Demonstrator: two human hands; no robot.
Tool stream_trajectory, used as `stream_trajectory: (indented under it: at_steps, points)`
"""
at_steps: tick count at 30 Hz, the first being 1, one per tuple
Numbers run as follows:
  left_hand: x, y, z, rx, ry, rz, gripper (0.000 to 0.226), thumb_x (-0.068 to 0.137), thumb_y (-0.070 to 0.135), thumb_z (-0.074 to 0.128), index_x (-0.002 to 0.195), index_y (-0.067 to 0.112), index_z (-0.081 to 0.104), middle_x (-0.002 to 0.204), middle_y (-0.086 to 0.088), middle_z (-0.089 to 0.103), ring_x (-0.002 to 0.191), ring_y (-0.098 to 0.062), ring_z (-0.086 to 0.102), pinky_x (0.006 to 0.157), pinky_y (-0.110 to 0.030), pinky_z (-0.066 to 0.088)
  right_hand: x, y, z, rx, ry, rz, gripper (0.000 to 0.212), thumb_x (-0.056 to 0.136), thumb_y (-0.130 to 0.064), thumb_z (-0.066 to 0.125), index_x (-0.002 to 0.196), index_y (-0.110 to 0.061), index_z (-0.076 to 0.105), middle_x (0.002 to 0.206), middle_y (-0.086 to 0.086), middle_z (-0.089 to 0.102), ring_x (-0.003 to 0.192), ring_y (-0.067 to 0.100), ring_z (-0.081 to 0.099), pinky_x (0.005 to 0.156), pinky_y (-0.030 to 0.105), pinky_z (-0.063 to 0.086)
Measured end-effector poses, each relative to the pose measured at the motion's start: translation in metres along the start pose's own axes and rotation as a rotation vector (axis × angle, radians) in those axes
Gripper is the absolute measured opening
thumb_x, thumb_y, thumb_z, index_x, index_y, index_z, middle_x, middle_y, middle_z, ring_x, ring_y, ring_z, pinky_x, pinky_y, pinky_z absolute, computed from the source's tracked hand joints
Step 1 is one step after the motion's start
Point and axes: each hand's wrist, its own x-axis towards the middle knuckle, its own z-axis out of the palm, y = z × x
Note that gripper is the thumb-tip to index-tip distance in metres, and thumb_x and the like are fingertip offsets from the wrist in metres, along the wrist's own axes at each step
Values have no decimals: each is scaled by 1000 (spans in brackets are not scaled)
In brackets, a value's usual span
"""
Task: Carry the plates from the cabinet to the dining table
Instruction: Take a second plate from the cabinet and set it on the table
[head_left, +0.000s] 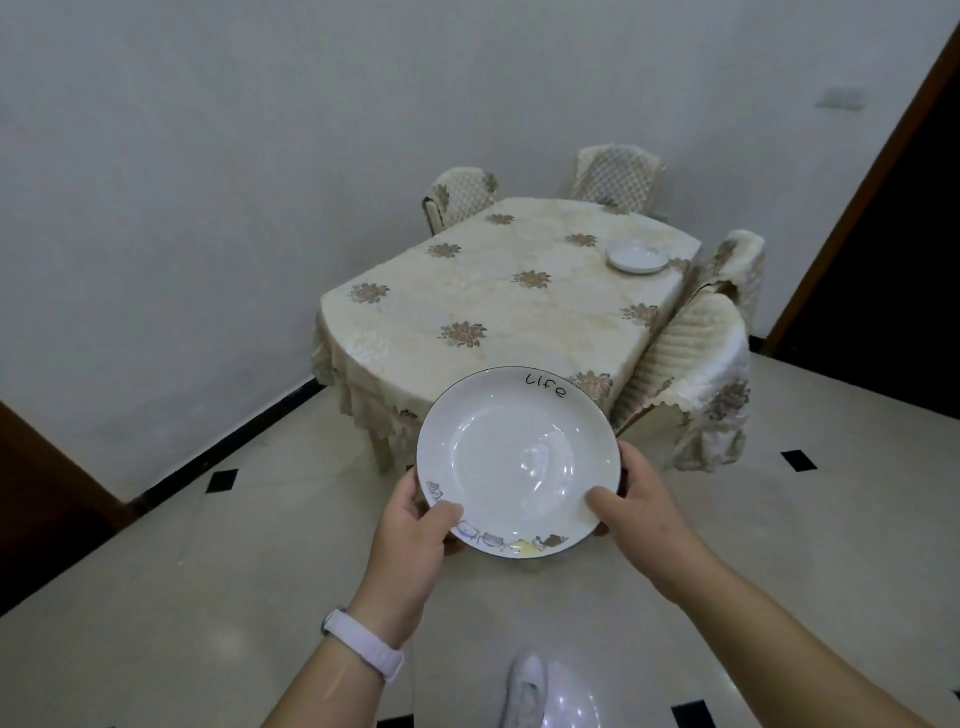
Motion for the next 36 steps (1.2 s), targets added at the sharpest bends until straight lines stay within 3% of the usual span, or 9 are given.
stream_trajectory:
  at_steps: [5, 7, 10, 15, 19, 23, 29, 33, 36]
  points:
    - [71, 14, 3, 21, 27, -10, 38, 89, -10, 48, 108, 20, 62, 93, -2, 75, 76, -11, 69, 63, -26, 56, 84, -1, 9, -29, -14, 27, 45, 72, -15, 55, 106, -42, 58, 92, -1, 70, 83, 29, 67, 68, 52, 59]
    - [106, 22, 8, 34, 37, -17, 38, 89, -10, 48, 110, 19, 62, 93, -2, 75, 75, -11, 69, 61, -24, 56, 121, -7, 9, -40, -18, 20, 48, 78, -8, 55, 115, -37, 56, 89, -6, 70, 84, 27, 67, 71, 54, 58]
    - [153, 35, 22, 52, 22, -32, 41, 88, -11, 48, 115, 17, 61, 98, -3, 75, 78, -13, 69, 62, -26, 56, 169, -15, 1, -39, -24, 23, 52, 80, -2, 53, 121, -35, 54, 93, 2, 70, 85, 33, 66, 71, 55, 56]
    - [223, 58, 50, 101, 8, -1, 40, 87, -10, 48, 108, 20, 64, 93, -6, 74, 76, -17, 68, 68, -37, 53, 238, -25, -14, -30, -12, 31, 43, 84, -2, 54, 117, -30, 54, 98, 3, 64, 87, 27, 64, 69, 41, 59]
    - [266, 59, 68, 125, 0, -11, 39, 86, -9, 49, 110, 18, 64, 92, -10, 74, 78, -23, 66, 69, -39, 52, 275, -25, -26, -11, 25, 26, 42, 84, -5, 54, 105, -40, 52, 97, 8, 64, 88, 28, 63, 67, 37, 59]
    - [301, 59, 84, 174, -71, -31, 36, 79, 7, 57, 107, 26, 67, 91, -8, 73, 80, -25, 65, 75, -44, 54, 297, -24, -40, -14, 51, 42, 42, 84, -4, 54, 103, -42, 52, 96, 10, 63, 84, 28, 62, 63, 31, 56]
    - [355, 55, 103, 239, -144, -42, 39, 89, -2, 53, 114, 25, 64, 93, -11, 74, 82, -25, 67, 81, -49, 55, 331, -17, -51, -4, 143, 80, 42, 85, -1, 53, 106, -37, 53, 98, 9, 65, 83, 30, 62, 60, 30, 55]
    - [395, 55, 114, 248, -213, -69, 41, 88, -3, 52, 109, 29, 66, 96, -12, 73, 83, -26, 66, 79, -49, 54, 356, -11, -55, -9, 215, 117, 42, 85, -3, 54, 113, -34, 54, 93, 8, 68, 75, 30, 64, 62, 45, 54]
    - [433, 55, 124, 267, -318, -71, 41, 88, -3, 52, 105, 30, 68, 97, -9, 73, 82, -24, 66, 75, -44, 54, 375, -8, -55, -4, 283, 150, 44, 85, -4, 54, 120, -32, 53, 97, 3, 68, 82, 27, 65, 63, 36, 55]
